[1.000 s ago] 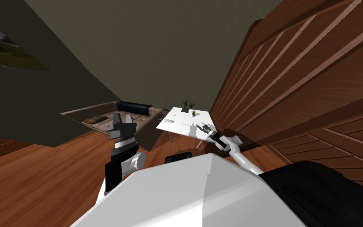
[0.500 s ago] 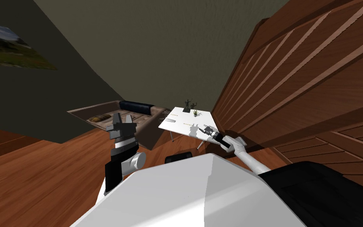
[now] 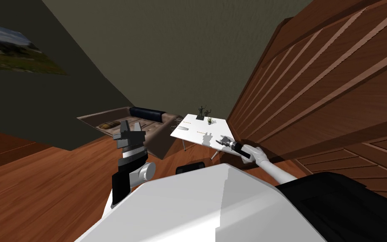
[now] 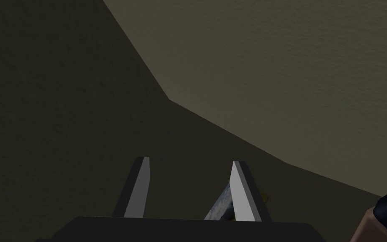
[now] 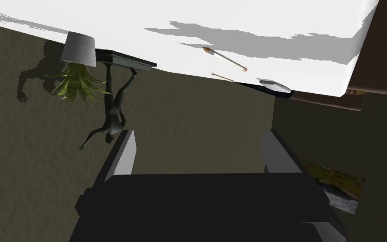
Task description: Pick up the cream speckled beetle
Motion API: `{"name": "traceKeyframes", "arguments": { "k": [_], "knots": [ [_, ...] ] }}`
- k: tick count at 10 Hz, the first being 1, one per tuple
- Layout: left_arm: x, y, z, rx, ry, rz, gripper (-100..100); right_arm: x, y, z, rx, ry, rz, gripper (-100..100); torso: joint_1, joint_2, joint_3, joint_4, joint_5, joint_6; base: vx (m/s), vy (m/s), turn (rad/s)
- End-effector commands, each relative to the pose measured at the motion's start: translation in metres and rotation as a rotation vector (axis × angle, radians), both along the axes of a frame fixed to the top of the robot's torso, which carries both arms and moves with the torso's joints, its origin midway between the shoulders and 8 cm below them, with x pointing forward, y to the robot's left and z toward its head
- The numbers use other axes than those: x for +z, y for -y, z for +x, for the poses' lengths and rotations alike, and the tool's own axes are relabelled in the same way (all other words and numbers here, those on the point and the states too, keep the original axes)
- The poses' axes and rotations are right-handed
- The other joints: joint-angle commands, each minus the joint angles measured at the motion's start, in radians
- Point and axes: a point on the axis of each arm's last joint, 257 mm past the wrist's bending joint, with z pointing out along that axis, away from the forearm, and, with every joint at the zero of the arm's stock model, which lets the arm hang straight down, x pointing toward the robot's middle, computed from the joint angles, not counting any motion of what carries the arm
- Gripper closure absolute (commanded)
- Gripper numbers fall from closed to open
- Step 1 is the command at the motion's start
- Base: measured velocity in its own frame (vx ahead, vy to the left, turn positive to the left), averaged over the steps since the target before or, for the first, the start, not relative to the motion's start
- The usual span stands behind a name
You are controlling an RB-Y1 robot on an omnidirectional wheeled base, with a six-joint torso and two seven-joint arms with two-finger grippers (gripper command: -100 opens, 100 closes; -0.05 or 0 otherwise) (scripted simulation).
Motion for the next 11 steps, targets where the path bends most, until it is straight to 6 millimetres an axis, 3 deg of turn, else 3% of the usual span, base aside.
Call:
{"name": "traceKeyframes", "arguments": {
  "k": [1, 2, 4, 6, 9, 11],
  "knots": [
    [0.000, 0.000, 0.000, 0.000, 0.000, 0.000, 0, -0.019, 0.025, -0.013, 0.017, -0.059, -0.108, -100, 0.000, 0.000, 0.000, 0.000, 0.000, 0.000, 0.003, 0.024, 0.056],
    [0.000, 0.000, 0.000, 0.000, 0.000, 0.000, 0, -0.028, 0.041, -0.022, 0.032, -0.093, -0.174, -100, 0.000, 0.000, 0.000, 0.000, 0.000, 0.000, 0.007, 0.033, 0.057],
    [0.000, 0.000, 0.000, 0.000, 0.000, 0.000, 0, -0.029, 0.044, -0.023, 0.028, -0.097, -0.177, -100, 0.000, 0.000, 0.000, 0.000, 0.000, 0.000, 0.004, 0.014, -0.002],
    [0.000, 0.000, 0.000, 0.000, 0.000, 0.000, 0, -0.044, 0.080, -0.044, 0.051, -0.169, -0.304, -100, 0.000, 0.000, 0.000, 0.000, 0.000, 0.000, 0.006, 0.016, 0.038],
    [0.000, 0.000, 0.000, 0.000, 0.000, 0.000, 0, -0.048, 0.097, -0.054, 0.062, -0.202, -0.362, -100, 0.000, 0.000, 0.000, 0.000, 0.000, 0.000, 0.002, 0.014, 0.017],
    [0.000, 0.000, 0.000, 0.000, 0.000, 0.000, 0, -0.054, 0.129, -0.072, 0.082, -0.260, -0.462, -100, 0.000, 0.000, 0.000, 0.000, 0.000, 0.000, 0.004, 0.017, 0.030]
  ]
}}
